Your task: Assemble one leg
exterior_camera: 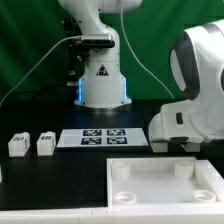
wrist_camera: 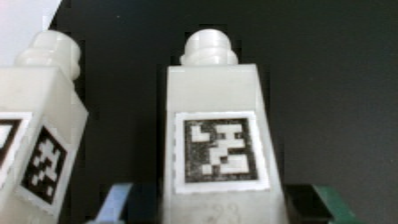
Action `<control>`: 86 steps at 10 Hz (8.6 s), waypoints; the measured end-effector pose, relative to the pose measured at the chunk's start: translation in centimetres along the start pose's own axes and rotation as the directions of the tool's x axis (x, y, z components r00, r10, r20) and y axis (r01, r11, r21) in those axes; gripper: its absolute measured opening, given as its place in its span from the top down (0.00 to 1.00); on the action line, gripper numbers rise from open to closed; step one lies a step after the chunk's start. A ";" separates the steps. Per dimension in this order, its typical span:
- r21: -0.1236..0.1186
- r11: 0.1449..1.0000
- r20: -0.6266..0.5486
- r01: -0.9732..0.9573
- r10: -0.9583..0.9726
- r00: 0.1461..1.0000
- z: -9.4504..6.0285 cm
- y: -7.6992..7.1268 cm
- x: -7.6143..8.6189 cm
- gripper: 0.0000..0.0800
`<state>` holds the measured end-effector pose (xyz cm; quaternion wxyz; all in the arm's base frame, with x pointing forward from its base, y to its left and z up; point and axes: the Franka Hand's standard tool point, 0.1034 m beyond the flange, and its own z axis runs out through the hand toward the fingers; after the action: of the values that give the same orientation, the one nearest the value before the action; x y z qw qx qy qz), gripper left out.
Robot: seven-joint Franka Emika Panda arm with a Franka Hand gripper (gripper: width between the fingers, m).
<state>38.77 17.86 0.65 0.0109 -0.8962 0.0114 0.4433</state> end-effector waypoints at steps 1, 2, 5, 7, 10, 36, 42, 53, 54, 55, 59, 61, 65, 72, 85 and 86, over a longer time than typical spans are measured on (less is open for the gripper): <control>0.000 1.000 0.000 0.000 0.000 1.000 0.0 0.0 0.0 0.64; 0.000 1.000 0.000 0.000 0.000 1.000 0.0 0.0 0.0 0.64; 0.003 1.000 -0.037 0.005 -0.005 0.999 -0.7 0.0 0.0 0.63; 0.004 0.999 -0.123 0.033 -0.033 0.992 -4.4 0.4 -0.8 0.63; -0.006 0.998 -0.481 0.062 -0.057 0.875 -10.9 1.8 -3.1 0.63; 0.065 0.990 -0.988 0.126 0.047 0.145 -26.5 3.1 2.8 0.63; 0.016 0.997 -0.980 0.071 0.001 0.198 -25.4 4.9 4.4 0.63; -0.053 0.995 -0.996 0.081 -0.058 0.069 -25.4 5.3 7.8 0.63; -0.060 0.995 -0.996 0.082 -0.066 0.066 -25.3 5.3 7.7 0.63; -0.062 0.994 -0.996 0.084 -0.068 0.065 -25.3 5.0 7.7 0.63; -0.089 0.992 -0.993 0.086 -0.095 0.076 -24.2 5.1 7.3 0.63; -0.101 0.991 -0.991 0.086 -0.108 0.082 -23.8 5.2 7.5 0.63; -0.104 0.991 -0.992 0.084 -0.110 0.061 -23.1 5.2 8.5 0.63; -0.147 0.986 -0.988 0.084 -0.150 0.032 -23.3 5.4 8.6 0.26; -0.150 0.983 -0.910 0.110 -0.180 0.373 -24.1 5.8 5.1 0.19; -0.144 0.983 -0.862 0.116 -0.182 0.473 -24.5 5.8 4.4 0.19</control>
Offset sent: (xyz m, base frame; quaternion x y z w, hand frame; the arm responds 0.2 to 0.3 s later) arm 0.0000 0.0000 0.0000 0.0000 0.0000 0.0000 1.0000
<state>60.70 11.29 11.92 0.0128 -0.9942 -0.0770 -0.0736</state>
